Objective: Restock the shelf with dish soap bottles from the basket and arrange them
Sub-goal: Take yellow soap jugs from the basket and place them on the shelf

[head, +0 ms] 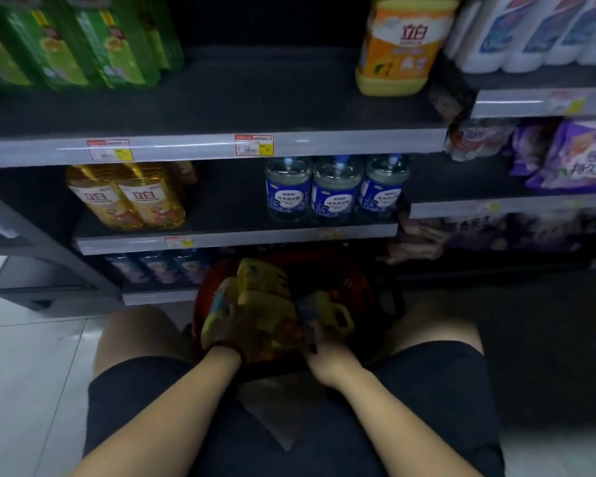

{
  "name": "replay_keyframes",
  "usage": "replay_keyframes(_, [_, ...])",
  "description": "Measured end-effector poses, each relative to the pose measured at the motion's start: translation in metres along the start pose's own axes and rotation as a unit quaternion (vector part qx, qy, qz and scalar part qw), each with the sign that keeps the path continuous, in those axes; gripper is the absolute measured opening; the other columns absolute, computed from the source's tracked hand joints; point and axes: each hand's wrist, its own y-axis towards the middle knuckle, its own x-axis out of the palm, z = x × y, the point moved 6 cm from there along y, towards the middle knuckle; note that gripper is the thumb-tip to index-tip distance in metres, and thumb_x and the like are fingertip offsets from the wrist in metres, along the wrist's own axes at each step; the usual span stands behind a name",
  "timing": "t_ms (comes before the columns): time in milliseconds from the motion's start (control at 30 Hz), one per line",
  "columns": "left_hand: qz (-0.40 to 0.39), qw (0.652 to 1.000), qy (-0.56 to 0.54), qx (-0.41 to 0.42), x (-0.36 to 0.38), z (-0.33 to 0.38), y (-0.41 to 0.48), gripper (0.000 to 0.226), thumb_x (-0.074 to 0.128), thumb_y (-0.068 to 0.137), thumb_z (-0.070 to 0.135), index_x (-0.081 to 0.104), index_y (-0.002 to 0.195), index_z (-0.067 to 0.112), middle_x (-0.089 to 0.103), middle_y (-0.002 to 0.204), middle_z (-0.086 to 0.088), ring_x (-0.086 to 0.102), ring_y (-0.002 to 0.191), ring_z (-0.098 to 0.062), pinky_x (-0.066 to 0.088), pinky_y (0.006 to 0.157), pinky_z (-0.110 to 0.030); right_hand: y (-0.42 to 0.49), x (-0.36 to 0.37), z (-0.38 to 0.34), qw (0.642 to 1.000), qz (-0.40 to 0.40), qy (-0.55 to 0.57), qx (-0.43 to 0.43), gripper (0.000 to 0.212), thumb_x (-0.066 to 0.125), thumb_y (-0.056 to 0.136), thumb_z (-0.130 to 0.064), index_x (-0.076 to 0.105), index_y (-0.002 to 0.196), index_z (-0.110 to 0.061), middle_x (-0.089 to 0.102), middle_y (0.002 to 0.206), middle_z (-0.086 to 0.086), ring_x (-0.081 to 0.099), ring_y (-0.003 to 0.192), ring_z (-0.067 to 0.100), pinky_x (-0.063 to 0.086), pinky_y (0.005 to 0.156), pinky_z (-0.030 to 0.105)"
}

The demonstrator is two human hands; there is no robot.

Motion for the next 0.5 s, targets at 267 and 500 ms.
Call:
replay_keyframes(267, [0.05, 0.998, -0.021, -0.009, 0.007, -0.018, 0.016, 0.083, 0.038, 0.088, 0.08, 0.035, 0.16, 0.038, 0.013, 0.175, -0.011, 0.033, 0.152, -0.043, 0.044, 0.114, -0.057, 0.0, -0.009, -0.004, 1.0, -0.012, 0.017, 0.01, 0.054, 0.056, 0.106, -0.041, 0.037, 0.154, -0.025, 0.055, 0.144, 0.007, 0.062, 0.121, 0.031, 0.054, 0.093, 0.039])
replay_keyframes(500, [0.063, 0.994, -0.081, 0.025, -0.023, -0.002, -0.014, 0.059, 0.054, 0.103, 0.053, 0.044, 0.155, 0.027, 0.049, 0.158, -0.008, 0.052, 0.142, -0.03, 0.044, 0.116, -0.044, 0.008, 0.0, -0.007, 0.999, -0.012, 0.045, 0.01, 0.067, 0.058, 0.102, -0.045, 0.026, 0.16, -0.033, 0.048, 0.155, 0.004, 0.062, 0.124, 0.031, 0.056, 0.101, 0.045])
